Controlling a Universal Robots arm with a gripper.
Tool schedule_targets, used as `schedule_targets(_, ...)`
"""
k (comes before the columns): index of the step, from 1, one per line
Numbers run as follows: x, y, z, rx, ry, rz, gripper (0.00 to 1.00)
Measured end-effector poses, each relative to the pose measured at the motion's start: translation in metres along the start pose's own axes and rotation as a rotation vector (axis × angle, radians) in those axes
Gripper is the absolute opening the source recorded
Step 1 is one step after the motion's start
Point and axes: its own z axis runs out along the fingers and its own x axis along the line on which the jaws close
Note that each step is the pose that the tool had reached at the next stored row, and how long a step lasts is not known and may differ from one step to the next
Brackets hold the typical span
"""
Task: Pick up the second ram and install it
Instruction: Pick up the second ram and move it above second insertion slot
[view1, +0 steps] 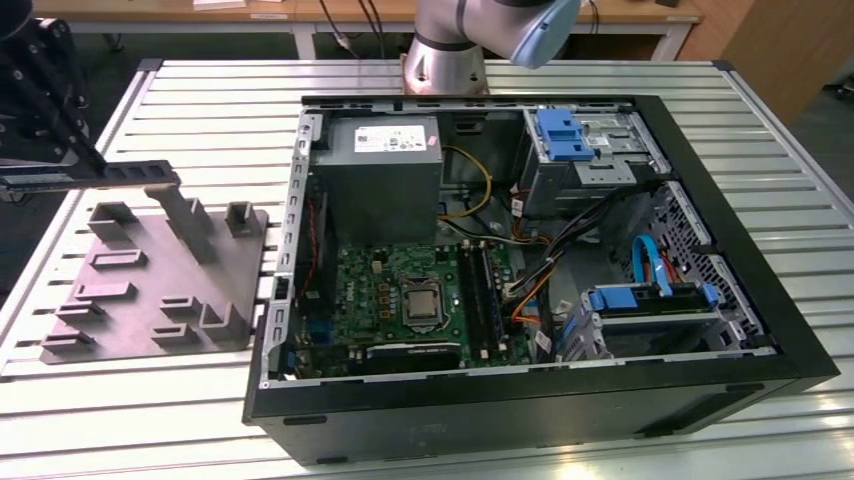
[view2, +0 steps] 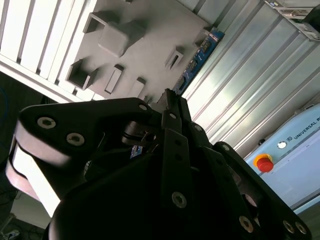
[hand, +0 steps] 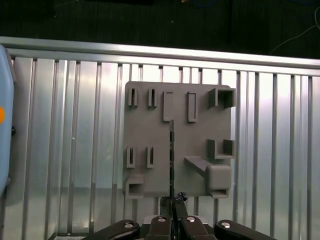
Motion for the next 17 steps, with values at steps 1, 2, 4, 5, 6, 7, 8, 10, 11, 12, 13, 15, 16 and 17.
schedule_targets(1,0.0001,-0.0028,-0.0001,-0.0001,0.0001,0.0,0.14)
schedule_targets(2,0.0001,-0.0056,-0.0002,-0.0001,0.0,0.0,0.14)
schedule_targets(4,0.0002,-0.0114,-0.0003,0.0,0.0,0.0,0.14)
schedule_targets(5,0.0003,-0.0141,-0.0004,0.0,0.0,0.0,0.14)
schedule_targets(6,0.0004,-0.0169,-0.0005,0.0,0.0,0.0,0.14)
schedule_targets(7,0.0004,-0.0196,-0.0006,0.0,0.0,0.0,0.14)
schedule_targets(8,0.0005,-0.0223,-0.0007,-0.0001,0.0001,0.0,0.14)
schedule_targets(10,0.0006,-0.0274,-0.0007,0.0,0.0,0.0,0.14)
schedule_targets(11,0.0007,-0.03,-0.0008,0.0,0.0,0.0,0.14)
schedule_targets(12,0.0007,-0.0324,-0.0009,0.0,0.0,0.0,0.14)
schedule_targets(13,0.0008,-0.0349,-0.0009,0.0,0.0,0.0,0.14)
schedule_targets(15,0.0009,-0.0398,-0.0011,0.0,0.0,0.0,0.14)
schedule_targets(16,0.001,-0.0422,-0.0012,-0.0001,0.0,0.0,0.14)
schedule_targets(17,0.001,-0.0446,-0.0012,-0.0001,0.0,0.0,0.14)
